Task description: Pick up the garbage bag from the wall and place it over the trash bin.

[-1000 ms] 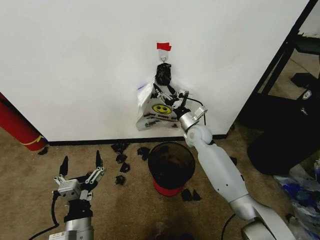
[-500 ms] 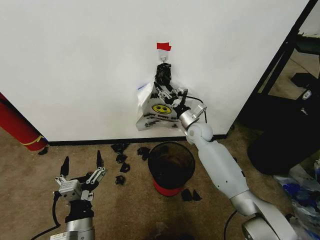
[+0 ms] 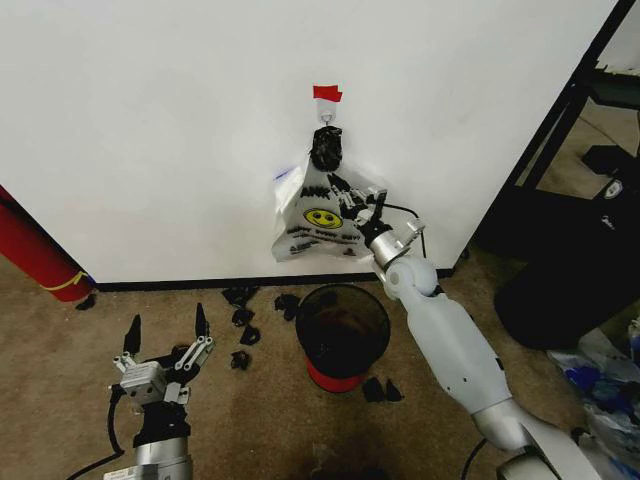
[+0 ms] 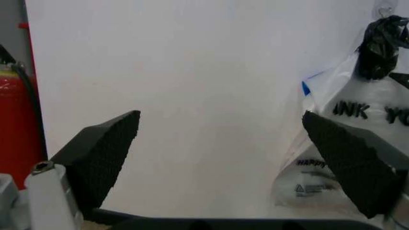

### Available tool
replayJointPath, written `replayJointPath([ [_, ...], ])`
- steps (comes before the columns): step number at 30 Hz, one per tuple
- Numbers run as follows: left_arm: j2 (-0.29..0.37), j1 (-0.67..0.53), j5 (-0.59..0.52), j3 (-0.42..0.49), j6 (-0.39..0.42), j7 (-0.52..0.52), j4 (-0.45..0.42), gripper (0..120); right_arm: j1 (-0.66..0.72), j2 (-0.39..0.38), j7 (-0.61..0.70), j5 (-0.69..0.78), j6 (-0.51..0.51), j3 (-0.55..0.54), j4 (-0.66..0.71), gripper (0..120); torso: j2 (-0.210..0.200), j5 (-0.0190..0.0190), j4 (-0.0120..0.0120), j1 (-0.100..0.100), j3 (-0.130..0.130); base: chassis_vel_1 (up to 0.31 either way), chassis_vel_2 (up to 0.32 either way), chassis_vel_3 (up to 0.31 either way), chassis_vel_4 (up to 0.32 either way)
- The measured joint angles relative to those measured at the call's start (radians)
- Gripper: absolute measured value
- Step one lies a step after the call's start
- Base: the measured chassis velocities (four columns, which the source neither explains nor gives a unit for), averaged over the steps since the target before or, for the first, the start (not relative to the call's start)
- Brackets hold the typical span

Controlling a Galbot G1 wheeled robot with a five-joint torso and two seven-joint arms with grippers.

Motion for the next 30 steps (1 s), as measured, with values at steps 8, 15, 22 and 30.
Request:
replayJointPath([
  [8, 0.004, 0.005, -0.006, -0.01, 0.0, 0.0, 0.0, 100, 0.031, 0.025, 0.018, -0.012, -0.004, -0.007, -0.028, 8, 0.0, -0.0002, 0.0003, 0.0, 0.0, 0.0, 0.0, 0.0, 0.0],
  [15, 0.008, 0.001, -0.015, -0.014, -0.001, -0.001, 0.001, 100, 0.024, 0.026, 0.026, -0.02, -0.004, -0.004, -0.027, 26, 0.0, -0.0002, 0.0001, 0.0, 0.0, 0.0, 0.0, 0.0, 0.0],
  [22, 0.008, -0.005, -0.015, -0.008, 0.002, -0.001, 0.006, 100, 0.03, 0.031, 0.028, -0.024, -0.004, -0.002, -0.032, 49, 0.0, -0.0002, 0.0, 0.0, 0.0, 0.0, 0.0, 0.0, 0.0],
  [30, 0.01, -0.011, -0.018, -0.009, 0.001, -0.001, 0.022, 100, 0.054, 0.05, 0.026, -0.031, -0.002, -0.019, -0.059, 79, 0.0, -0.0003, -0.0002, 0.0, 0.0, 0.0, 0.0, 0.0, 0.0],
])
